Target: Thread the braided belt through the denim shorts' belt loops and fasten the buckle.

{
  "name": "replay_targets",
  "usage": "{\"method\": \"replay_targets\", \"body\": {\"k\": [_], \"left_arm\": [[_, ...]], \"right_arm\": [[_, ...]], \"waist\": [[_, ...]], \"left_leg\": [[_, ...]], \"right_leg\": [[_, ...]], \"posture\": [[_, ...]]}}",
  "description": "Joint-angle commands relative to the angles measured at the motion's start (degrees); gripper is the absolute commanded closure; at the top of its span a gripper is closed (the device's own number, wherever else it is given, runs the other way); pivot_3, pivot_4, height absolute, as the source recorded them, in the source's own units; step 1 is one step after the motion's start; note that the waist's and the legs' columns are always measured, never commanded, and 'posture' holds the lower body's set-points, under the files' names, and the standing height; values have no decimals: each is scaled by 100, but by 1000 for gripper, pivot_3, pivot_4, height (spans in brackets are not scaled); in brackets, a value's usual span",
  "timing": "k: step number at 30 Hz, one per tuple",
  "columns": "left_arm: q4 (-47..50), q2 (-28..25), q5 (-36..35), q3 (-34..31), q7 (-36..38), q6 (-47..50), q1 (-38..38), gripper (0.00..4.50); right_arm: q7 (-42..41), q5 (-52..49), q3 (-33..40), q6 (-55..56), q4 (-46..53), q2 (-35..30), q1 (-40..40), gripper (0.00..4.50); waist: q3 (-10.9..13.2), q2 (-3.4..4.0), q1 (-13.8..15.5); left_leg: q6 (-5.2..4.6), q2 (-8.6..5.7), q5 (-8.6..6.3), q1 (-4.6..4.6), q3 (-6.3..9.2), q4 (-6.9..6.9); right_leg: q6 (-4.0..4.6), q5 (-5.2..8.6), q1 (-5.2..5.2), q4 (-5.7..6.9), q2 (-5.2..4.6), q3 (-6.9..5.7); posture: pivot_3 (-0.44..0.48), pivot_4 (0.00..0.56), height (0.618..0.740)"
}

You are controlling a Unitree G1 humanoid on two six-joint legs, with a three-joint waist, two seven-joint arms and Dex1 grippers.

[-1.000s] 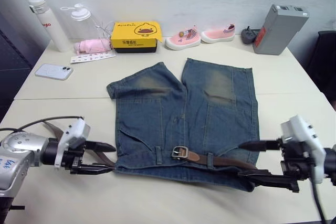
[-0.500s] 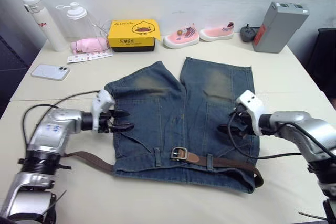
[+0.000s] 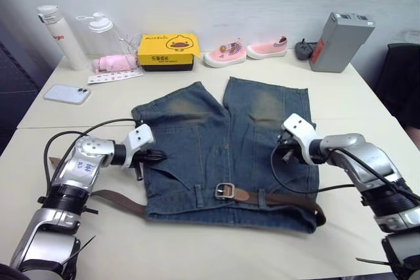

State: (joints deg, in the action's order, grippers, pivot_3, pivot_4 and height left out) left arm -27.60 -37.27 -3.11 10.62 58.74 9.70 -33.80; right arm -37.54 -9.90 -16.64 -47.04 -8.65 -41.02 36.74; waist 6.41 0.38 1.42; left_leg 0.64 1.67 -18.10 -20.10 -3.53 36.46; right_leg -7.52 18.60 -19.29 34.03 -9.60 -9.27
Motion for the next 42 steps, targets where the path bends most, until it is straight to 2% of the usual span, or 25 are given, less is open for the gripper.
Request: {"method": "replay_targets", "body": {"k": [1,6,8,14,18,20,21,22,23,24,25,27,28,29,31,33,36,40,42], "left_arm": [[-1170,344,866,346,-1054,-527,-522,4500],[-3067,691,1852,676,-3040,-1346,-1849,4500],[-3551,766,1994,733,-3379,-1466,-2142,4500],[-4325,939,2283,859,-3920,-1803,-2554,4500],[-4428,1034,2091,628,-3792,-1915,-2609,4500],[-4336,1075,1830,383,-3619,-1978,-2588,3838],[-4293,1091,1722,268,-3528,-1972,-2580,3580],[-4232,1088,1660,194,-3435,-1977,-2577,3259],[-4159,1073,1609,119,-3380,-1980,-2578,2656],[-4022,1034,1525,18,-3319,-1965,-2588,2272],[-3927,1006,1472,-49,-3284,-1954,-2595,2168],[-3730,949,1356,-192,-3213,-1891,-2596,1531],[-3252,850,1127,-377,-2982,-1760,-2491,1276],[-2715,760,886,-564,-2737,-1537,-2351,830],[-1379,595,362,-986,-2408,-780,-1920,775],[14,455,-220,-1454,-2251,177,-1371,775],[1586,342,-925,-2041,-2269,1303,-729,775],[3264,656,-2270,-3458,-2957,2738,148,775],[3768,786,-2594,-3875,-3307,3184,530,775]], "right_arm": [[784,685,70,582,-1164,348,493,4426],[1536,1010,345,1535,-2896,964,1432,4426],[1664,1074,420,1814,-3354,1073,1646,4426],[1758,1233,421,2443,-4382,1199,2111,4426],[1795,1198,544,2650,-4587,1252,2222,4426],[1851,1073,743,2765,-4429,1263,2187,4500],[1854,984,878,2789,-4320,1276,2158,3810],[1782,880,1004,2744,-4141,1277,2112,3535],[1693,787,1121,2693,-3914,1275,2053,2748],[1610,602,1310,2476,-3504,1263,1960,2344],[1560,486,1438,2319,-3219,1256,1895,2192],[1471,322,1622,2056,-2641,1215,1744,1467],[1392,7,1892,1639,-1858,1150,1547,1218],[1298,-275,2125,1244,-1067,1083,1327,704],[1254,-830,2578,530,420,1026,893,45],[1089,-1339,2797,175,1677,1009,423,45],[1204,-1644,2981,-181,2668,1025,-49,45],[1595,-1850,3249,-511,3816,1139,-772,45],[1747,-1832,3277,-560,4180,1142,-1047,45]], "waist": [[-2,0,13],[2,-5,-14],[9,-6,-53],[27,0,-171],[34,-1,-167],[39,2,-169],[40,3,-168],[41,3,-167],[41,3,-166],[42,3,-167],[42,3,-169],[58,1,-180],[70,4,-183],[81,8,-182],[94,16,-178],[95,19,-179],[95,18,-177],[102,14,-157],[104,14,-151]], "left_leg": [[-1,0,0,0,0,3],[-5,-8,2,-23,2,13],[-11,-7,6,-26,-2,12],[-13,-5,7,-30,-1,-6],[-12,-3,8,-30,-2,0],[-12,-4,8,-30,-2,1],[-12,-2,8,-32,-2,2],[-12,-2,8,-35,-1,2],[-12,-2,8,-35,-1,2],[-12,-2,8,-35,-1,2],[-12,-2,8,-35,0,1],[-12,-3,8,-35,-1,-2],[-12,-2,8,-36,0,-8],[-12,-2,8,-37,-1,-9],[-10,0,9,-46,0,-20],[-9,1,9,-48,6,-23],[-9,2,9,-34,7,-31],[-8,7,8,-24,24,-31],[-7,4,8,-23,52,-32]], "right_leg": [[0,0,0,3,-2,0],[-1,-4,-20,11,-3,-4],[0,-4,-28,12,1,-7],[-1,-4,-42,21,1,-19],[-1,-3,-41,22,1,-16],[-1,-3,-41,22,1,-14],[-1,-3,-43,22,1,-14],[-1,-3,-45,22,1,-14],[-1,-4,-46,23,1,-14],[-1,-3,-46,23,1,-15],[-1,-3,-46,23,1,-15],[-1,-4,-48,23,1,-15],[-1,-4,-51,22,1,-16],[-1,-4,-54,23,2,-16],[-1,-4,-68,26,2,-13],[-1,-4,-75,39,3,-10],[-2,-5,-81,66,5,-5],[-2,-4,-49,32,5,3],[-2,-4,-30,-12,4,10]], "posture": [[0,150,683],[0,150,683],[0,150,683],[0,150,683],[0,150,683],[0,150,683],[0,150,683],[0,150,683],[0,150,683],[0,150,683],[0,150,683],[0,150,683],[0,150,683],[0,150,683],[0,150,683],[0,150,683],[0,150,683],[0,150,683],[0,150,683]]}}
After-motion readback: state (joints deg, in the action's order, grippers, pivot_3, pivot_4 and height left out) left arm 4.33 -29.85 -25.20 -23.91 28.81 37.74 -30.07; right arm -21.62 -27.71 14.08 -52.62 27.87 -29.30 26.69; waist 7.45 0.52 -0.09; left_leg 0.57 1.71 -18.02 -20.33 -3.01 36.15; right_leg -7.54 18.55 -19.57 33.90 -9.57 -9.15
